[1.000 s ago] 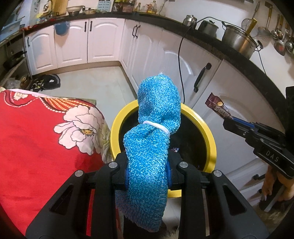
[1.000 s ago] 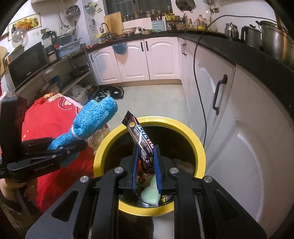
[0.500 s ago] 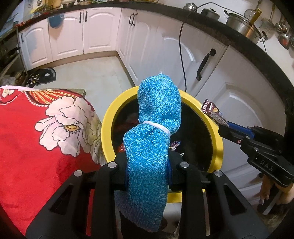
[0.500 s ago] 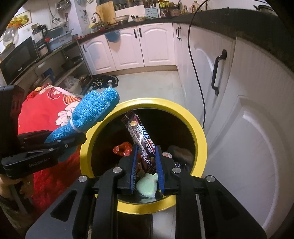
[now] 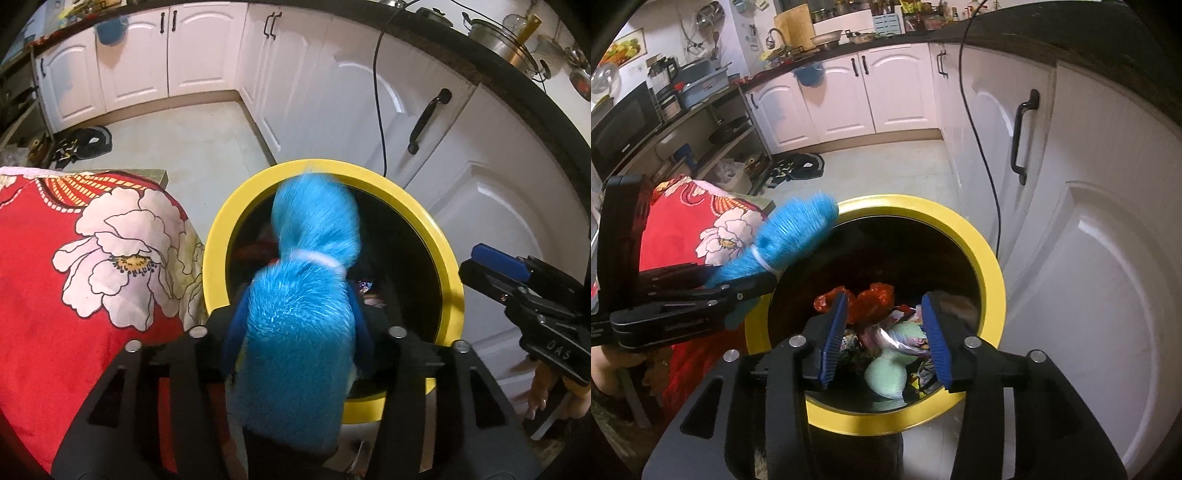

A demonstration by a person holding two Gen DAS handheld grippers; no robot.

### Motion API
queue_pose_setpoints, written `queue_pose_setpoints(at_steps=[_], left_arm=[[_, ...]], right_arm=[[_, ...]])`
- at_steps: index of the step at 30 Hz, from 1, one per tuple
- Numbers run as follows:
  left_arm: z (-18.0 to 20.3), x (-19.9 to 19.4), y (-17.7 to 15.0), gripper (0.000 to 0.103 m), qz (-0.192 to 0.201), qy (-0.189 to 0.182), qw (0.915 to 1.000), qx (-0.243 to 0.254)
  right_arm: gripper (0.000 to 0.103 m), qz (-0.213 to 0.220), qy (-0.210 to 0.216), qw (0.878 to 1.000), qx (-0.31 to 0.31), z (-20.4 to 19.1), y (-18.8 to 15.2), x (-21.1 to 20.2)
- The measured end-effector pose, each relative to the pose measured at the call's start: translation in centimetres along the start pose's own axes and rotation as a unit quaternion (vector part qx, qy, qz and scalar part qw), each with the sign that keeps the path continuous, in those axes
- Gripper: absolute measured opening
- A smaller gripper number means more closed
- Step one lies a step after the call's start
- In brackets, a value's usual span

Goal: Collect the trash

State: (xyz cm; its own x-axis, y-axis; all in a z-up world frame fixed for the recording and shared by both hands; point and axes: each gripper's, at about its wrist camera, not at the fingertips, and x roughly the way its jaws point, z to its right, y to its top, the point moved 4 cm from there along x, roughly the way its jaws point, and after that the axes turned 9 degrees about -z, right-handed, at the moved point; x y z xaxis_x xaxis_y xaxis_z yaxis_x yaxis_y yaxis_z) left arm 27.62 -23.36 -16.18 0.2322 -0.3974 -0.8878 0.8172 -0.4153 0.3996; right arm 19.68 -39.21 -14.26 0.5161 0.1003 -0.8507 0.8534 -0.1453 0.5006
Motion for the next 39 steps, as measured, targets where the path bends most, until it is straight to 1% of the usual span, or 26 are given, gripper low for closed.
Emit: queue_pose_setpoints(at_steps=[1,3,5,6,7,9,11,13,14,16,20,23,26,28,31,39], left_arm=[[0.0,0.0,0.0,0.048,0.001,0.002,1.0,0.0],[-0.2,-0.1,0.1,0.058,0.002,0.005,1.0,-0.003],[-0.3,-0.2,0.1,0.062,0.003,0.006,1.0,-0.005],[-0.4,-0.3,0.1,0.066,0.004,0.007,0.9999,-0.006],[-0.4,-0.4,0.1,0.068,0.005,0.008,0.9999,-0.006],[-0.7,-0.7,0.0,0.079,0.008,0.012,0.9998,-0.01],[-1.0,-1.0,0.0,0.084,0.01,0.013,0.9997,-0.015],[-1.2,-1.3,0.0,0.091,0.012,0.017,0.9996,-0.02],[-1.3,-1.5,0.0,0.092,0.013,0.02,0.9995,-0.022],[-1.5,-2.0,0.0,0.092,0.016,0.027,0.9992,-0.026],[-2.0,-3.0,-0.2,0.092,0.023,0.039,0.9983,-0.036],[-2.3,-4.2,-0.4,0.092,0.031,0.051,0.9974,-0.041],[-2.7,-5.3,-0.7,0.092,0.036,0.059,0.9964,-0.05],[-3.0,-6.4,-1.0,0.092,0.042,0.065,0.9955,-0.055],[-3.4,-7.9,-1.6,0.092,0.051,0.072,0.9944,-0.058],[-3.9,-11.6,-3.6,0.092,0.077,0.097,0.99,-0.067]], right_arm=[[0.044,0.002,-0.001,1.0,0.004,0.1,0.0,-0.1],[0.046,0.002,-0.001,1.0,0.008,0.4,0.0,-0.1],[0.05,0.004,-0.001,1.0,0.014,0.5,0.1,-0.2],[0.053,0.005,-0.002,1.0,0.016,0.5,0.1,-0.3],[0.056,0.006,-0.003,1.0,0.016,0.4,0.1,-0.3],[0.061,0.009,-0.005,1.0,0.019,0.5,0.1,-0.4],[0.064,0.009,-0.007,1.0,0.022,0.5,0.2,-0.4],[0.068,0.01,-0.01,1.0,0.023,0.6,0.1,-0.5],[0.069,0.011,-0.012,1.0,0.024,0.6,0.2,-0.5],[0.074,0.014,-0.016,0.999,0.027,0.7,0.2,-0.8],[0.079,0.023,-0.022,0.999,0.027,0.6,0.3,-1.4],[0.086,0.032,-0.027,0.999,0.026,0.3,0.4,-1.9],[0.088,0.037,-0.029,0.999,0.021,-0.3,0.5,-2.6],[0.092,0.043,-0.031,0.998,0.017,-0.8,0.5,-3.1],[0.095,0.051,-0.035,0.998,0.007,-1.8,0.6,-4.0],[0.097,0.086,-0.038,0.995,-0.015,-4.7,-0.1,-7.2]])
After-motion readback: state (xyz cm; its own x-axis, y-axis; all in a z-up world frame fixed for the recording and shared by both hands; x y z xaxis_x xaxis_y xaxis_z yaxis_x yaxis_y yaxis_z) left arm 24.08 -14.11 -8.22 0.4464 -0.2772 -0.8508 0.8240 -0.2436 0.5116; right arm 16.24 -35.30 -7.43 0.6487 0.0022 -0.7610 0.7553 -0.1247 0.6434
